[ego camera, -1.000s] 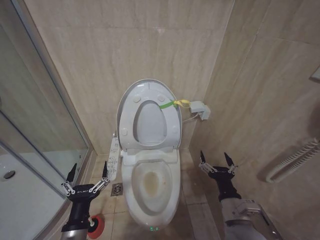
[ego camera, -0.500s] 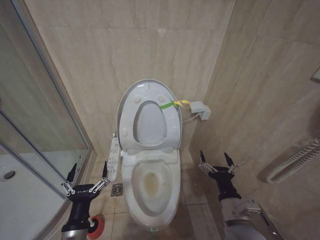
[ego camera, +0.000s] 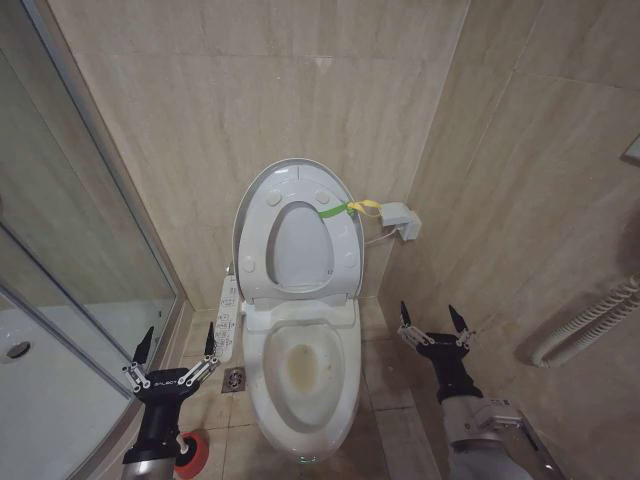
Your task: Open the toilet lid, clean the toilet bowl with a toilet brush, close the toilet lid, and flush.
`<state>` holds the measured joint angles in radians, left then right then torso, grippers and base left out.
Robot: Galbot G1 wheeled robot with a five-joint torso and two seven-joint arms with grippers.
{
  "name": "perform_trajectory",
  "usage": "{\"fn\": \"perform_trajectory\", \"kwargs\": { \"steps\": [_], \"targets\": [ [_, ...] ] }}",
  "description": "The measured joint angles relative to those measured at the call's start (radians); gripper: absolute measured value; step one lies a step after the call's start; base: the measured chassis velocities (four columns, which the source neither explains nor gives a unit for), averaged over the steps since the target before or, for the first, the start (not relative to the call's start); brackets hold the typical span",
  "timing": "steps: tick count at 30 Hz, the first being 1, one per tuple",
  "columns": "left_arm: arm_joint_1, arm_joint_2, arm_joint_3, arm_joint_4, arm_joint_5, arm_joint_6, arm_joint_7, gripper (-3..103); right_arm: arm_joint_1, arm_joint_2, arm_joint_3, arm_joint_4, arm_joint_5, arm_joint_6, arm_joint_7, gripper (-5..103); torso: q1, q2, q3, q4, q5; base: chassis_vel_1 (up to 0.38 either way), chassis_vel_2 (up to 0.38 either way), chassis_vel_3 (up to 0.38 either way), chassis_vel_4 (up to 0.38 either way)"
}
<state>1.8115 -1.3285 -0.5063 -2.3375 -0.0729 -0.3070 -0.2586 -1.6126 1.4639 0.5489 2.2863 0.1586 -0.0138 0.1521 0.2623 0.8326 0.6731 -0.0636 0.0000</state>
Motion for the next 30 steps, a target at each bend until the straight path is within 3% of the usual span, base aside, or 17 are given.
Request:
{"fn": "perform_trajectory", "kwargs": {
  "steps": [21, 23, 26, 28, 30],
  "targets": [
    [0.0, 0.0, 0.0, 0.0, 0.0, 0.0, 0.0, 100, 0.001, -0.006, 0.005, -0.004, 0.001, -0.006, -0.003, 100, 0.0, 0.0, 0.0, 0.0, 0.0, 0.0, 0.0, 0.0, 0.0],
    [0.0, 0.0, 0.0, 0.0, 0.0, 0.0, 0.0, 100, 0.004, -0.026, 0.019, -0.021, 0.014, -0.025, -0.017, 100, 0.0, 0.0, 0.0, 0.0, 0.0, 0.0, 0.0, 0.0, 0.0],
    [0.0, 0.0, 0.0, 0.0, 0.0, 0.0, 0.0, 100, 0.026, -0.146, 0.112, -0.134, 0.095, -0.157, -0.099, 100, 0.0, 0.0, 0.0, 0.0002, 0.0004, 0.0, 0.0, 0.0, 0.0],
    [0.0, 0.0, 0.0, 0.0, 0.0, 0.0, 0.0, 100, 0.033, -0.183, 0.142, -0.169, 0.119, -0.197, -0.122, 100, 0.0, 0.0, 0.0, 0.0002, 0.0, 0.0, 0.0, 0.0, 0.0],
    [0.0, 0.0, 0.0, 0.0, 0.0, 0.0, 0.0, 100, 0.048, -0.21, 0.154, -0.186, 0.166, -0.157, -0.164, 100, 0.0, 0.0, 0.0, -0.0001, 0.0006, 0.0, 0.0, 0.0, 0.0]
  ]
}}
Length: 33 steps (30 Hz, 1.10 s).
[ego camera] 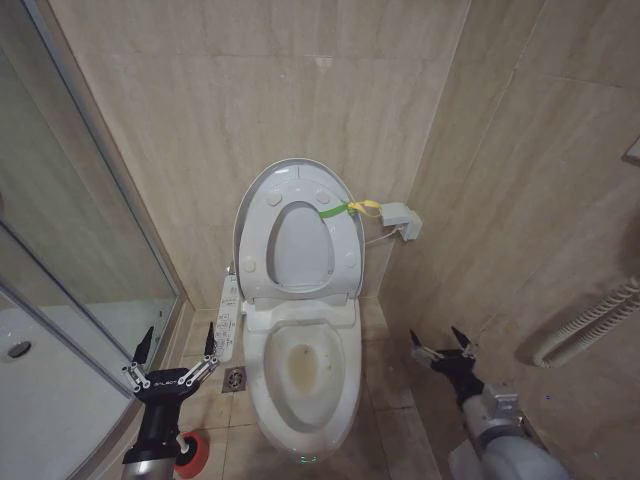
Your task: Open the toilet lid, clean the toilet bowl with a toilet brush, close the toilet lid, and flush.
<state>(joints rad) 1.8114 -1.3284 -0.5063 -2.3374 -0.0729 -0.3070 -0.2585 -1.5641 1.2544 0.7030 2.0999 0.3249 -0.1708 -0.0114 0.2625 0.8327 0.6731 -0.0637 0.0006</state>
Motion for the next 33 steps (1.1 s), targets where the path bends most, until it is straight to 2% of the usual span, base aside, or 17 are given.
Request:
{"fn": "perform_trajectory", "kwargs": {
  "steps": [4, 7, 16, 24, 33],
  "targets": [
    [0.0, 0.0, 0.0, 0.0, 0.0, 0.0, 0.0, 100, 0.007, -0.004, -0.001, 0.026, 0.042, 0.018, -0.011, 100, 0.0, 0.0, 0.0, 0.0002, -0.0002, 0.0, 0.0, 0.0, 0.0],
    [0.0, 0.0, 0.0, 0.0, 0.0, 0.0, 0.0, 100, -0.007, 0.013, -0.039, 0.105, 0.067, 0.009, 0.009, 100, 0.0, 0.0, 0.0, 0.0002, -0.0005, 0.0, 0.0, 0.0, 0.0],
    [0.0, 0.0, 0.0, 0.0, 0.0, 0.0, 0.0, 100, -0.02, 0.044, -0.077, 0.166, 0.047, 0.001, 0.035, 100, 0.0, 0.0, 0.0, 0.0001, -0.0007, 0.0, 0.0, 0.0, 0.0],
    [0.0, 0.0, 0.0, 0.0, 0.0, 0.0, 0.0, 100, 0.01, 0.043, -0.049, 0.094, 0.002, 0.095, 0.051, 100, 0.0, 0.0, 0.0, 0.0001, -0.0006, 0.0, 0.0, 0.0, 0.0],
    [0.0, 0.0, 0.0, 0.0, 0.0, 0.0, 0.0, 100, 0.023, 0.048, -0.049, 0.056, -0.005, 0.134, 0.036, 100, 0.0, 0.0, 0.0, 0.0001, -0.0006, 0.0, 0.0, 0.0, 0.0]
  ]
}}
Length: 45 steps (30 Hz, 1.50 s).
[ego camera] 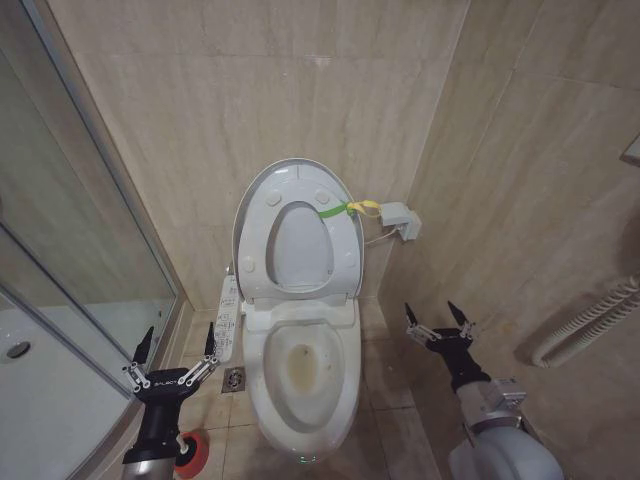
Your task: Open the toilet lid, clean the toilet bowl with a toilet brush, close the toilet lid, and flush.
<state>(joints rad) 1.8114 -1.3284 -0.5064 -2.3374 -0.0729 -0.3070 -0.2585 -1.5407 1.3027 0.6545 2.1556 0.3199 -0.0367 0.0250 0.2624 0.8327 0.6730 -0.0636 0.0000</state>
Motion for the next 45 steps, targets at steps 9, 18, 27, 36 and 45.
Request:
{"fn": "perform_trajectory", "kwargs": {
  "steps": [9, 18, 27, 36, 45],
  "targets": [
    [0.0, 0.0, 0.0, 0.0, 0.0, 0.0, 0.0, 100, -0.003, 0.001, -0.008, 0.009, 0.031, 0.009, -0.023, 100, 0.0, 0.0, 0.0, 0.0, 0.0, 0.0, 0.0, 0.0, 0.0],
    [0.0, 0.0, 0.0, 0.0, 0.0, 0.0, 0.0, 100, -0.003, 0.001, -0.001, 0.002, 0.029, 0.051, -0.016, 100, 0.0, 0.0, 0.0, 0.0, -0.0001, -0.054, 0.036, 0.045, -0.056],
    [0.0, 0.0, 0.0, 0.0, 0.0, 0.0, 0.0, 100, 0.077, -0.041, -0.009, -0.068, 0.005, 0.086, 0.031, 100, 0.0, 0.0, 0.0, 0.0001, 0.0001, -0.014, 0.013, 0.012, -0.013],
    [0.0, 0.0, 0.0, 0.0, 0.0, 0.0, 0.0, 100, 0.305, -0.1, -0.078, -0.228, 0.074, 0.056, 0.075, 100, 0.0, 0.0, 0.0, 0.0, 0.0, 0.0, 0.0, 0.0, 0.0],
    [0.0, 0.0, 0.0, 0.0, 0.0, 0.0, 0.0, 100, 0.542, -0.098, -0.16, -0.43, 0.105, 0.067, 0.109, 100, 0.0, 0.0, 0.0, 0.0002, -0.0001, 0.0, 0.0, 0.0, 0.0]
  ]
}}
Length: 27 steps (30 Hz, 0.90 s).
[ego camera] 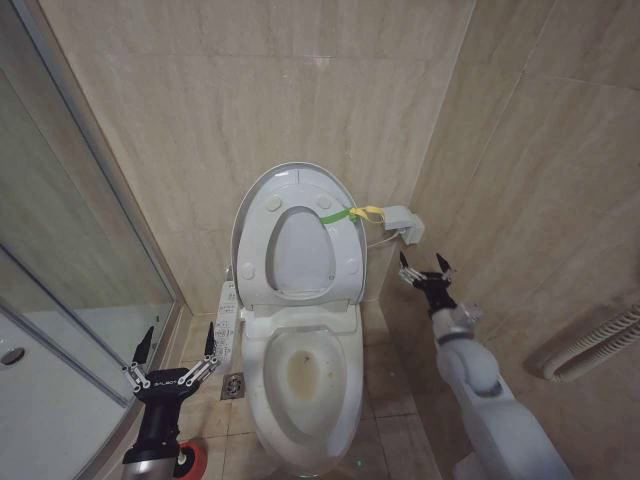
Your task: Open the toilet lid, clean the toilet bowl with a toilet brush, close the toilet lid, and flush.
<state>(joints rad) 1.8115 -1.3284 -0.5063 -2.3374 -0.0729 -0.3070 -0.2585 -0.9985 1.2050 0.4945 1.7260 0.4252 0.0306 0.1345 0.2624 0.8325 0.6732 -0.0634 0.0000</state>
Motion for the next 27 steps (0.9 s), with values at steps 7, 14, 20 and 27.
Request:
{"fn": "perform_trajectory", "kwargs": {
  "steps": [7, 14, 20, 27],
  "targets": [
    [0.0, 0.0, 0.0, 0.0, 0.0, 0.0, 0.0, 100, 0.14, 0.006, -0.041, -0.117, 0.003, 0.012, 0.004, 100, 0.0, 0.0, 0.0, -0.0003, 0.0, 0.0, 0.0, 0.0, 0.0],
    [0.0, 0.0, 0.0, 0.0, 0.0, 0.0, 0.0, 100, 0.262, 0.016, -0.07, -0.216, -0.003, 0.019, 0.01, 100, 0.0, 0.0, 0.0, -0.0001, 0.0, 0.0, 0.0, 0.0, 0.0],
    [0.0, 0.0, 0.0, 0.0, 0.0, 0.0, 0.0, 100, 0.339, 0.041, -0.1, -0.268, -0.003, 0.009, 0.019, 100, 0.0, 0.0, 0.0, -0.0003, -0.0001, 0.0, 0.0, 0.0, 0.0],
    [0.0, 0.0, 0.0, 0.0, 0.0, 0.0, 0.0, 100, 0.4, 0.069, -0.131, -0.307, -0.004, -0.016, 0.027, 100, 0.0, 0.0, 0.0, -0.0003, -0.0001, 0.0, 0.0, 0.0, 0.0]
  ]
}}
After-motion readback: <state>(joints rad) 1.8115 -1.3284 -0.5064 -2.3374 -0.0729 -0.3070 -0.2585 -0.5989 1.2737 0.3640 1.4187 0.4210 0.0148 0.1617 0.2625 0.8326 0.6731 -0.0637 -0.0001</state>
